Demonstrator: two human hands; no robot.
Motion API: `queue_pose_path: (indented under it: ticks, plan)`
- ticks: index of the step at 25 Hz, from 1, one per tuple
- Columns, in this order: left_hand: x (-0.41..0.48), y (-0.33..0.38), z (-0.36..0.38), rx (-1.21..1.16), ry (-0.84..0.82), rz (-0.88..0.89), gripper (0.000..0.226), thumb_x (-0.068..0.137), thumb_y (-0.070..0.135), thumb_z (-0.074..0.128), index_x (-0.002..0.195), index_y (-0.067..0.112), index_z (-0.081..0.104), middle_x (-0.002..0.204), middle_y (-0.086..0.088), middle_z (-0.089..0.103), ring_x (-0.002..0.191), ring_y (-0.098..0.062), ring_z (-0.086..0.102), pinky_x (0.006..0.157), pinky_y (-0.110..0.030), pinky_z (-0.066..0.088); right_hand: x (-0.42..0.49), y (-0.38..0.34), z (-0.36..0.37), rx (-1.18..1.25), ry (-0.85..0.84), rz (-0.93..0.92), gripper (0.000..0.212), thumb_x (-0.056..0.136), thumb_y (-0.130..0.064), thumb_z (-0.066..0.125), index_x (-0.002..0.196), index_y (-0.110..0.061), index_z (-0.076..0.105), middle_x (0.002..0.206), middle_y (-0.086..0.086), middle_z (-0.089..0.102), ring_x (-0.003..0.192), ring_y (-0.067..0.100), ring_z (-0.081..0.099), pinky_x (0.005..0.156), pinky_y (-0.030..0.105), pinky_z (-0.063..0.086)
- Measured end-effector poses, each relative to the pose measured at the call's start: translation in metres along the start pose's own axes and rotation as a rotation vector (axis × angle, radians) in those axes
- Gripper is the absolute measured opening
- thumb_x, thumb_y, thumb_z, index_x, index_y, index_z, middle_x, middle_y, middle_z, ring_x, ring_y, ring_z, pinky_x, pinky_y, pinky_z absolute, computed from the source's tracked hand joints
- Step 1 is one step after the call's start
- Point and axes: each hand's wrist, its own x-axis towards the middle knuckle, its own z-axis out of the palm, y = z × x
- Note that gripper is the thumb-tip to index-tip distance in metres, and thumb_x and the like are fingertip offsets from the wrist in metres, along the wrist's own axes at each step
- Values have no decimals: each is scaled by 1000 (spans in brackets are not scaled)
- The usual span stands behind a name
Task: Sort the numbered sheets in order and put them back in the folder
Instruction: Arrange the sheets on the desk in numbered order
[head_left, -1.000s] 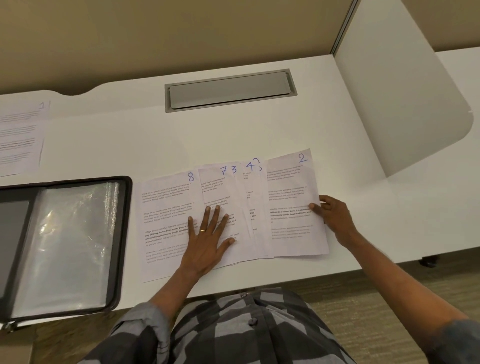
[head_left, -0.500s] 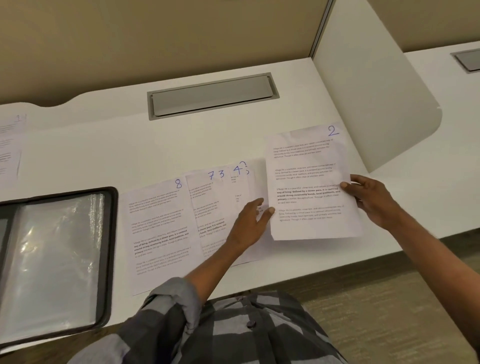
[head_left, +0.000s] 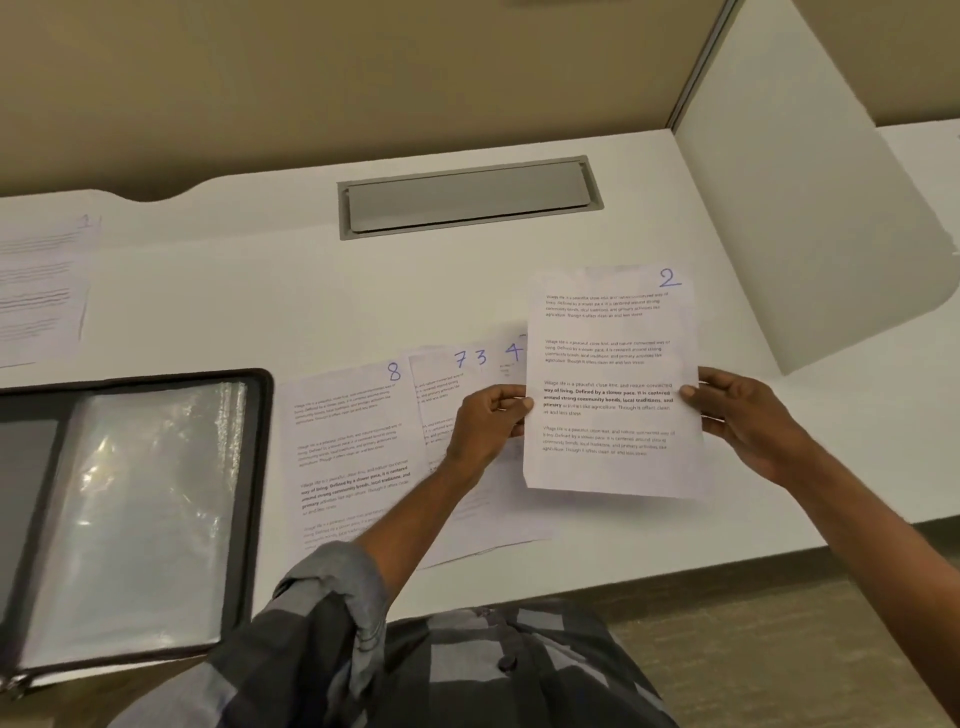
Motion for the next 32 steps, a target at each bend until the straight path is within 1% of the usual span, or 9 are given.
queue_pose_path:
  ticks: [7,11,14,17,20,24,26,29,32]
  plan:
    - [8,24,-136,-19,101,33,22,95,13,72,116,7,72,106,-12,77,97,-20,74,78,-25,60,48,-27,126,-11,-64,-30,30,93,-5,68,123,-7,70,115,12,76,108,25,72,85,27,60]
    - [19,44,-241,-32,177,47,22,95,11,71,116,5,72,105,-11,77,94,-17,75,77,-23,60,86,-52,231,-13,-58,-60,33,89,-7,74,122,-7,70,112,12,76,106,25,73,91,33,60]
    - [31,58,-325,-1,262,58,20,95,10,72,114,7,72,105,-12,77,97,-22,75,80,-27,62,118,-70,318,-27,-77,-71,36,88,-7,76,124,-4,68,111,13,76,105,28,74,95,39,59]
    - [48,66,-404,57,339,68,22,95,11,72,116,7,72,106,-9,77,100,-21,74,82,-28,62,151,-86,400,-45,-105,-80,34,89,-4,74,123,-5,69,109,12,77,105,27,74,95,38,59]
    - [67,66,-475,104,426,70,26,95,11,71,120,5,71,109,-11,76,102,-22,74,85,-30,62,183,-95,476,-77,-110,-91,35,88,1,72,122,-9,70,103,8,79,99,22,75,91,35,60]
    - [97,62,-542,152,513,69,28,94,11,72,121,2,71,111,-14,75,99,-24,73,79,-27,63,222,-100,552,-131,-126,-97,37,87,0,73,121,-11,70,100,5,79,95,19,76,85,31,60]
    - [116,55,-568,193,554,60,28,93,11,73,120,3,72,110,-14,75,99,-27,74,83,-35,63,242,-98,581,-178,-107,-110,38,86,-1,75,122,-10,69,100,6,79,94,18,75,83,30,61]
    - [141,47,-596,270,602,49,26,91,16,77,115,7,75,104,-9,77,94,-24,75,88,-42,62,269,-88,611,-271,-50,-170,40,84,-5,78,122,-11,68,100,10,76,92,23,74,84,35,62]
    - [155,43,-613,400,637,70,26,89,20,79,112,9,76,102,-6,77,89,-19,72,89,-35,60,284,-75,638,-354,-10,-213,43,83,-7,78,124,-14,67,98,5,74,93,22,73,83,31,61]
